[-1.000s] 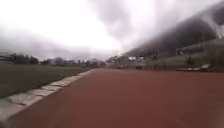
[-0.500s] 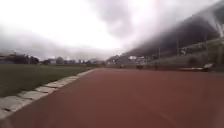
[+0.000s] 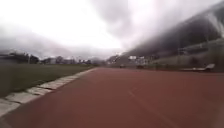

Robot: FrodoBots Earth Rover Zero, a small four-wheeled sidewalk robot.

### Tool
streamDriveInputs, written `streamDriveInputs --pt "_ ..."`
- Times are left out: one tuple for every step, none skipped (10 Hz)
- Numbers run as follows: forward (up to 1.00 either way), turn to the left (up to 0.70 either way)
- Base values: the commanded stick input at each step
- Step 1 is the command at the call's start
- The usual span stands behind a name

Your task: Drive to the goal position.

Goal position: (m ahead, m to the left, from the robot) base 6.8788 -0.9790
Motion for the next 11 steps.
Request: streamDriveInputs --pt "0.7 0.0" --pt "0.7 0.0" --pt "0.7 0.0" --pt "0.7 0.0" --pt "0.7 0.0" --pt "0.7 0.0" --pt "0.7 0.0" --pt "0.7 0.0" --pt "0.7 0.0" --pt "0.7 0.0" --pt "0.7 0.0"
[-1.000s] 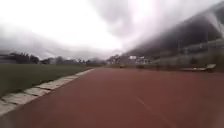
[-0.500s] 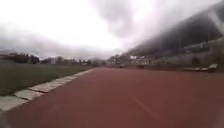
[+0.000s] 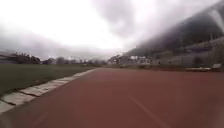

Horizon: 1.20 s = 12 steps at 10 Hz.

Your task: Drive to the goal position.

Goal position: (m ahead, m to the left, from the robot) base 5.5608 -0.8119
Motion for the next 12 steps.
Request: streamDriveInputs --pt "0.7 0.0" --pt "0.7 0.0" --pt "0.7 0.0" --pt "0.7 0.0" --pt "0.7 0.0" --pt "0.7 0.0" --pt "0.7 0.0" --pt "0.7 0.0" --pt "0.7 0.0" --pt "0.7 0.0" --pt "0.7 0.0" --pt "0.7 0.0"
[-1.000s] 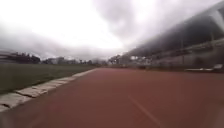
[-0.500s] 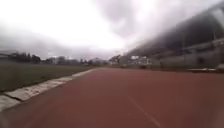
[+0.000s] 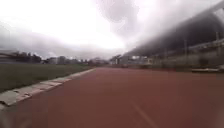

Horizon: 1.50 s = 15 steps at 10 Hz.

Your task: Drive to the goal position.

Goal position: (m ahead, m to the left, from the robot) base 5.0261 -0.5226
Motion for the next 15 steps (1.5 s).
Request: streamDriveInputs --pt "0.7 0.0" --pt "0.7 0.0" --pt "0.7 0.0" --pt "0.7 0.0" --pt "0.7 0.0" --pt "0.7 0.0" --pt "0.7 0.0" --pt "0.7 0.0" --pt "0.7 0.0" --pt "0.7 0.0" --pt "0.7 0.0" --pt "0.7 0.0" --pt "0.7 0.0" --pt "0.7 0.0" --pt "0.7 0.0"
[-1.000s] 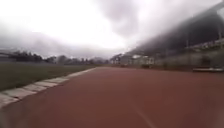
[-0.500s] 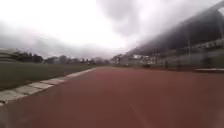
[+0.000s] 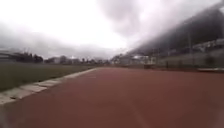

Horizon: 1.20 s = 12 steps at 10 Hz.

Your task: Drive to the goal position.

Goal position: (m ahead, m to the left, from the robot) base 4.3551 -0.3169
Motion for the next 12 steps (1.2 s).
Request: streamDriveInputs --pt "0.7 0.0" --pt "0.7 0.0" --pt "0.7 0.0" --pt "0.7 0.0" --pt "0.7 0.0" --pt "0.7 0.0" --pt "0.7 0.0" --pt "0.7 0.0" --pt "0.7 0.0" --pt "0.7 0.0" --pt "0.7 0.0" --pt "0.7 0.0"
